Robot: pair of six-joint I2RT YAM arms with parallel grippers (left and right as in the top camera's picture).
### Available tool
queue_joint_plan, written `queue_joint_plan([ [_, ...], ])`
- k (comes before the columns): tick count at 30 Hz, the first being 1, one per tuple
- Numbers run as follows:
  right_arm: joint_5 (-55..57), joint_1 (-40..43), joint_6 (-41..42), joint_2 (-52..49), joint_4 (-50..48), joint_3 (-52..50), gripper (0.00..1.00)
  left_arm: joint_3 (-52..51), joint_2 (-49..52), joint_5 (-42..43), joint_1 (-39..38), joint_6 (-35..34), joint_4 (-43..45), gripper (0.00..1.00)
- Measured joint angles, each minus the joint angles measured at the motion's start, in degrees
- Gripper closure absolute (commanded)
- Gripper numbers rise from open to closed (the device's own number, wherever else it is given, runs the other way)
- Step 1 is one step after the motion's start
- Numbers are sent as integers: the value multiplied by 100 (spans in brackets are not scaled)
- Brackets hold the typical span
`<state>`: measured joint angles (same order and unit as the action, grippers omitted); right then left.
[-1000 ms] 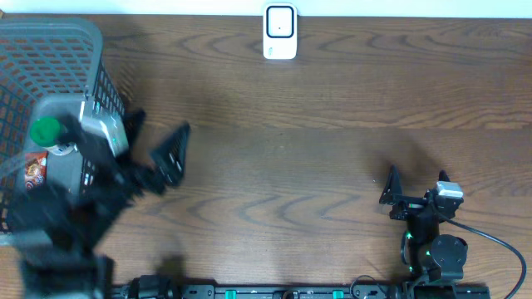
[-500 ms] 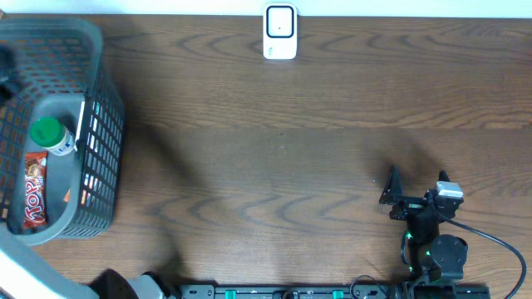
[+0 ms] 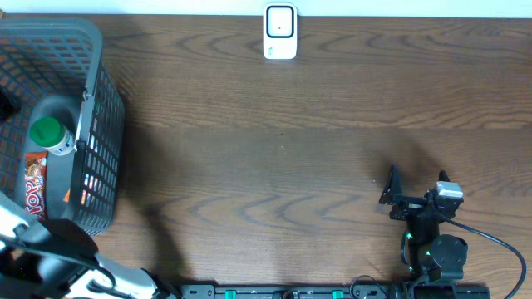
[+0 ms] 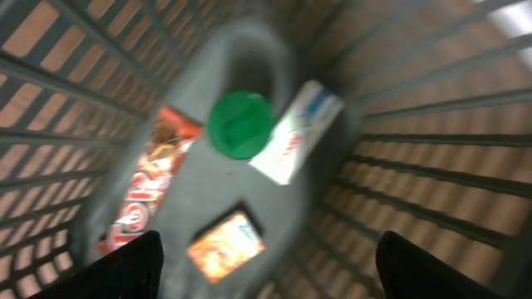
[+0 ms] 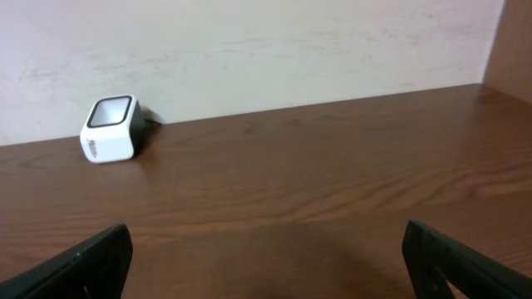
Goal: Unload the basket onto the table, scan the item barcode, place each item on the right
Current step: 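Reach the left gripper into the basket toward the green-lidded jar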
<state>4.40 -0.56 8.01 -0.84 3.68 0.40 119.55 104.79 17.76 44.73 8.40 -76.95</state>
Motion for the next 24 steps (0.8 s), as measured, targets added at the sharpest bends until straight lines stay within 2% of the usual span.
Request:
queue_joint_plan([
  [10,0,0,0,0,-2,0,1,0,831,-726,-186,824,136,17],
  [24,0,0,0,0,-2,0,1,0,2138,-920,-442,1349,610,17],
])
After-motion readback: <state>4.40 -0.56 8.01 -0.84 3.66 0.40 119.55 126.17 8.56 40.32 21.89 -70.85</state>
